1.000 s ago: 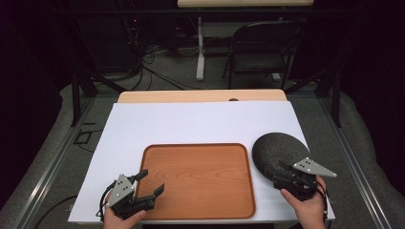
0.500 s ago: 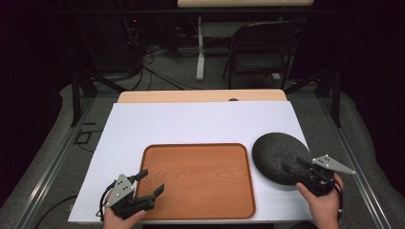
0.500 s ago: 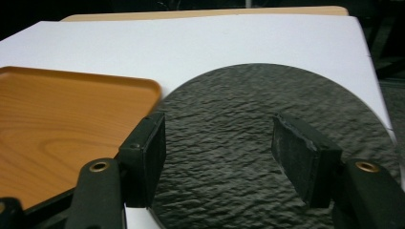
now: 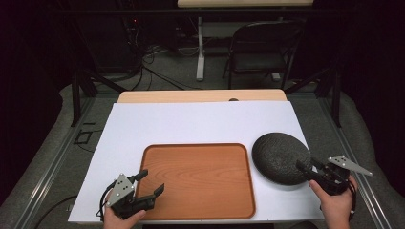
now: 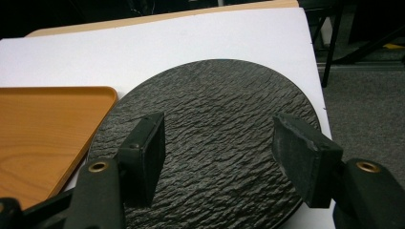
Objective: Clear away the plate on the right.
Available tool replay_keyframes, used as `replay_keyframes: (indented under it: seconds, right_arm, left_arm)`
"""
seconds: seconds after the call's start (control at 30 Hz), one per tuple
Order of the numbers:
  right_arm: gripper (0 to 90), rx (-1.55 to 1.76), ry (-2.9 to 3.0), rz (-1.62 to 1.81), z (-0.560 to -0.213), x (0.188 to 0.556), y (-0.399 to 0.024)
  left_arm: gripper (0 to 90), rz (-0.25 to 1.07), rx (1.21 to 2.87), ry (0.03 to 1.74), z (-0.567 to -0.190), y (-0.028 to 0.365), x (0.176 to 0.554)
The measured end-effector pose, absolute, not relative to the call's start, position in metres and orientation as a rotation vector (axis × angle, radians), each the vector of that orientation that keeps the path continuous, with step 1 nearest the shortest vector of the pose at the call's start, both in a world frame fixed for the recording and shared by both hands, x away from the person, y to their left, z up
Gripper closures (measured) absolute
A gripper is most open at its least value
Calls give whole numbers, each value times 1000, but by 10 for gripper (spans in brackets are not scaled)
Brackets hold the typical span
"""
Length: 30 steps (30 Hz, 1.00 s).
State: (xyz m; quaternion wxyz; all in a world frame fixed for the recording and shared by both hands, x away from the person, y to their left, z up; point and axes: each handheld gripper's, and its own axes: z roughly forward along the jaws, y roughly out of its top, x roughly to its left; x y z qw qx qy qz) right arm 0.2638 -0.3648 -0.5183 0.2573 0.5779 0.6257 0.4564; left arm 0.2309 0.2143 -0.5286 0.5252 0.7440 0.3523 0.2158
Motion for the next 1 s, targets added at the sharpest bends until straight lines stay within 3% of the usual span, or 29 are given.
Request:
replay_keyframes:
  seconds: [1.0]
  right_arm:
    - [355,1803,1643,1219,-543,276,-392]
  left_arm:
    - [232,515,1783,841,-529,215,232]
